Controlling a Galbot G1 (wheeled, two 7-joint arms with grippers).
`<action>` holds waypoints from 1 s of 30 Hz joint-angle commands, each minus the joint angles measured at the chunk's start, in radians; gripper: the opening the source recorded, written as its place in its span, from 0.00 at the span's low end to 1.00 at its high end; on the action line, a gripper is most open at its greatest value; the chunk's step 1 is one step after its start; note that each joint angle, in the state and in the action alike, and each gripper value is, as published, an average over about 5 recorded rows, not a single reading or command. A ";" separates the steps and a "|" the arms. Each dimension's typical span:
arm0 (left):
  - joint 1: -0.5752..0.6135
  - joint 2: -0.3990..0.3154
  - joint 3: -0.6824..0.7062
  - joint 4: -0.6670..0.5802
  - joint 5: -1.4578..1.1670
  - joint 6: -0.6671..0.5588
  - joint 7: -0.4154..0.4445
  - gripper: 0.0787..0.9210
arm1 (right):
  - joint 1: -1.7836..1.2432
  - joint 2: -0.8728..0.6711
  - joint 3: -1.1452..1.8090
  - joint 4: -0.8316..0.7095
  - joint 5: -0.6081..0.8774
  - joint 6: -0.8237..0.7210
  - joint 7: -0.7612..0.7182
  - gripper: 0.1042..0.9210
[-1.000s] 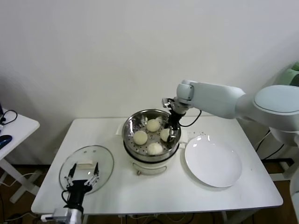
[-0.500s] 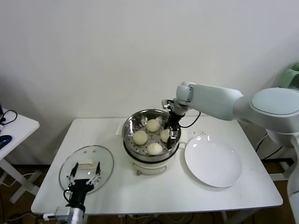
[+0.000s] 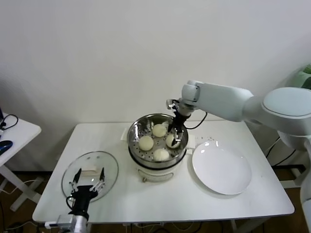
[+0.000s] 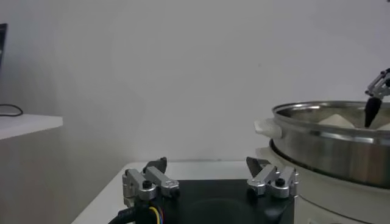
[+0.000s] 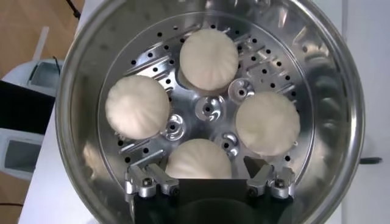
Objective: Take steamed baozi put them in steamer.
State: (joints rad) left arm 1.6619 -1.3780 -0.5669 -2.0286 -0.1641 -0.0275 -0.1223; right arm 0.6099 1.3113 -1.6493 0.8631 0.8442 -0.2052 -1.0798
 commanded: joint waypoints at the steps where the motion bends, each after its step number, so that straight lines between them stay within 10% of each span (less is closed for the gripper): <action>1: 0.001 -0.001 0.003 -0.005 0.001 0.002 0.000 0.88 | 0.040 -0.039 0.029 0.072 0.013 -0.003 0.007 0.88; 30: -0.050 0.020 -0.034 0.000 0.084 -0.106 0.060 0.88 | -0.566 -0.847 1.008 0.688 -0.207 0.052 0.582 0.88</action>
State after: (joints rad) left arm 1.6176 -1.3663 -0.5966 -2.0299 -0.1408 -0.0709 -0.0994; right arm 0.5001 0.8228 -1.2157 1.2748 0.7327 -0.1787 -0.7303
